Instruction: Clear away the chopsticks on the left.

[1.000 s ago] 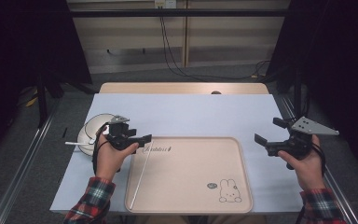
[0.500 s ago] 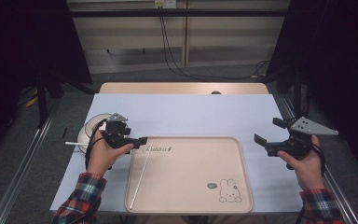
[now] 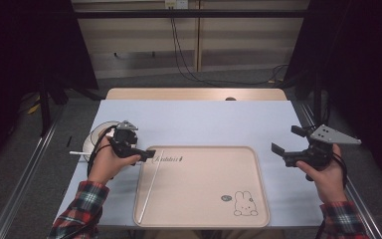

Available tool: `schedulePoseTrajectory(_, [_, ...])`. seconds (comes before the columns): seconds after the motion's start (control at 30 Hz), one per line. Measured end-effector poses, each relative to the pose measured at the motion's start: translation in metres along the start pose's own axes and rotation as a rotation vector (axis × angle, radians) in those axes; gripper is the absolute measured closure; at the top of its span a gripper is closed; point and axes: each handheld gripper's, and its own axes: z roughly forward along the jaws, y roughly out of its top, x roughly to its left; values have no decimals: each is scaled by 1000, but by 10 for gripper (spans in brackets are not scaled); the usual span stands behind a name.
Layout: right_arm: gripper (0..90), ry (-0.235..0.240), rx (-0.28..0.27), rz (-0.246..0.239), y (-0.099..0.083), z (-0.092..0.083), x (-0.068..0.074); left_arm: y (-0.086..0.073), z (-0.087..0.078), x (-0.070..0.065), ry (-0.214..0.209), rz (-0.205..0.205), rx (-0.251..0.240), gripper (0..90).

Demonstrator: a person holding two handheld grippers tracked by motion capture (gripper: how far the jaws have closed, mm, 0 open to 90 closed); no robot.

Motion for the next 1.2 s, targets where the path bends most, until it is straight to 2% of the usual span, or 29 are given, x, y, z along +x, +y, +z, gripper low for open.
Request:
schedulePoseTrajectory(0.13, [6, 0, -2, -3, 0, 0, 0, 0, -2, 3, 0, 20, 26, 101])
schedulePoseTrajectory(0.2, [6, -1, -1, -2, 0, 0, 0, 0, -2, 4, 3, 17, 26, 101])
schedulePoseTrajectory(0.23, [6, 0, -1, 0, 0, 0, 0, 0, -3, 5, 0, 46, 49, 101])
schedulePoseTrajectory(0.27, [6, 1, -2, -1, 0, 0, 0, 0, -3, 6, 4, 59, 61, 101])
schedulePoseTrajectory(0.3, [6, 1, -2, 0, 0, 0, 0, 0, -3, 5, 18, 69, 71, 101])
schedulePoseTrajectory(0.37, [6, 3, -3, -2, 0, 0, 0, -1, -2, 5, 18, 83, 92, 106])
schedulePoseTrajectory(0.43, [6, -3, -2, -4, 0, 0, 0, -3, 0, 4, 0, 103, 99, 120])
schedulePoseTrajectory(0.47, [6, -4, -1, -1, 0, 0, 0, -3, 1, 3, 8, 112, 108, 120])
schedulePoseTrajectory(0.53, [6, -3, -2, -2, 0, 0, 0, -4, 2, 4, -5, 134, 124, 129])
schedulePoseTrajectory(0.57, [6, -3, -2, -3, 0, 0, -1, -5, 3, 4, -4, 132, 131, 136])
schedulePoseTrajectory(0.67, [6, -3, -1, -3, 0, 0, -1, -7, 4, 4, -11, 162, 153, 204])
schedulePoseTrajectory(0.8, [6, -2, -4, 0, 0, 0, -1, -8, 3, 5, 3, 188, 179, 306])
schedulePoseTrajectory(0.83, [6, 0, -5, 4, -1, 0, -2, -8, 2, 6, 5, 206, 179, 328])
schedulePoseTrajectory(0.9, [6, -4, -2, 3, 0, -1, -2, -9, 1, 7, 5, 212, 173, 384])
schedulePoseTrajectory(1.0, [6, -6, -5, 6, 0, -1, -2, -10, 1, 7, -8, 241, 180, 444])
schedulePoseTrajectory(1.03, [6, -6, -3, 6, -1, -1, -2, -10, 1, 8, 0, 236, 179, 453])
schedulePoseTrajectory(1.13, [6, 0, -3, 3, -1, 0, -2, -11, 1, 10, 0, 253, 202, 513])
schedulePoseTrajectory(1.2, [6, -2, -3, 0, -1, 0, -2, -12, 2, 10, -17, 256, 220, 580])
